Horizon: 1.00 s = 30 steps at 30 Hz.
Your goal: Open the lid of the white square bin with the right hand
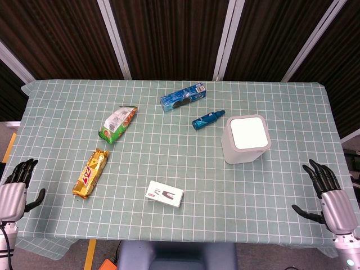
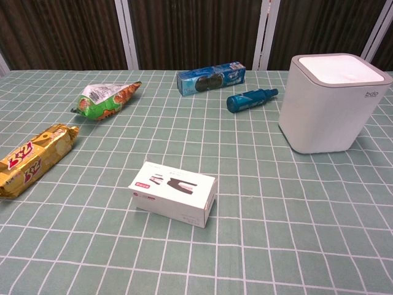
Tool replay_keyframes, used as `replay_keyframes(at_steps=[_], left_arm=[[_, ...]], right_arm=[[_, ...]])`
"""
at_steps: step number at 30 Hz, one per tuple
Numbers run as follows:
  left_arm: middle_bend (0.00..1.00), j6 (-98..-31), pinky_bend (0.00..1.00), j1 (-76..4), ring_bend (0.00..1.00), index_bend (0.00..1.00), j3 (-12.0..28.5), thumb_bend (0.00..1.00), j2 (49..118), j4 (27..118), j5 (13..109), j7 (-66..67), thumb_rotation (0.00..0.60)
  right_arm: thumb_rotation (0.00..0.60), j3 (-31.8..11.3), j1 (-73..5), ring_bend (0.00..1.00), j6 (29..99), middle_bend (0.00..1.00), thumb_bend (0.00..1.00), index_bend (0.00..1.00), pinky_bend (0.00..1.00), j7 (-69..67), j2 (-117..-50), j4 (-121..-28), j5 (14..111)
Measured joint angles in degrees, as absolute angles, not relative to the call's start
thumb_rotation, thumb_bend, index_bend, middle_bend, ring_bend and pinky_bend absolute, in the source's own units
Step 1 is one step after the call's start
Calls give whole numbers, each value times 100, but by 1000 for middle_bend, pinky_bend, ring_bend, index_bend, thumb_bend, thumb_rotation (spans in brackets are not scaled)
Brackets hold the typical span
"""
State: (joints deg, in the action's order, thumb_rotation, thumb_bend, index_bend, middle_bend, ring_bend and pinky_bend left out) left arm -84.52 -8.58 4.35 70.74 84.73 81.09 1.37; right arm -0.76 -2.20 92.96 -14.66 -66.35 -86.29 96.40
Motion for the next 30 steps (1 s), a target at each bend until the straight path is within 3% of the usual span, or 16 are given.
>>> replay_keyframes(at_steps=[7,10,11,14,16,18,22,25,30], left_arm=[[59,-8416,266,-856,64,74,450,396,7063,8518,8109,166,600],[60,-8434,266,-839,64,76,460,396,7035,8543,8122,98,600],[60,-8437,266,-832,65,77,463,397,7018,8556,8123,81,600],[61,-8462,267,-797,65,78,465,399,6950,8626,8125,4,600],[64,-8524,267,-756,64,78,467,399,6884,8674,8139,-45,600],[66,-8602,267,-715,65,78,488,399,6840,8703,8139,-72,600],[68,-8647,267,-654,65,78,533,399,6776,8768,8069,-134,600],[68,-8602,267,-644,64,78,538,400,6727,8820,8041,-143,600],[70,-8540,267,-640,65,78,527,400,6683,8877,8033,-149,600]], right_arm=[[600,-98,-236,1,9280,0,79,0,145,-1448,-6681,-8615,9592],[600,-118,-239,109,9275,78,79,0,147,-1379,-6699,-8621,9555],[600,-123,-240,161,9268,135,79,0,171,-1347,-6702,-8625,9538],[600,-127,-246,379,9189,343,79,0,407,-1235,-6639,-8663,9464],[600,-122,-270,494,9070,428,93,0,512,-1196,-6486,-8783,9412],[600,-125,-311,596,8928,520,171,0,598,-1119,-6294,-8960,9354],[600,-186,-449,738,8602,683,421,0,700,-540,-5924,-9381,9168],[600,-298,-619,758,8270,712,504,0,714,100,-5720,-9766,8894],[600,-534,-1057,759,7388,714,521,0,714,664,-5409,-10355,8185]])
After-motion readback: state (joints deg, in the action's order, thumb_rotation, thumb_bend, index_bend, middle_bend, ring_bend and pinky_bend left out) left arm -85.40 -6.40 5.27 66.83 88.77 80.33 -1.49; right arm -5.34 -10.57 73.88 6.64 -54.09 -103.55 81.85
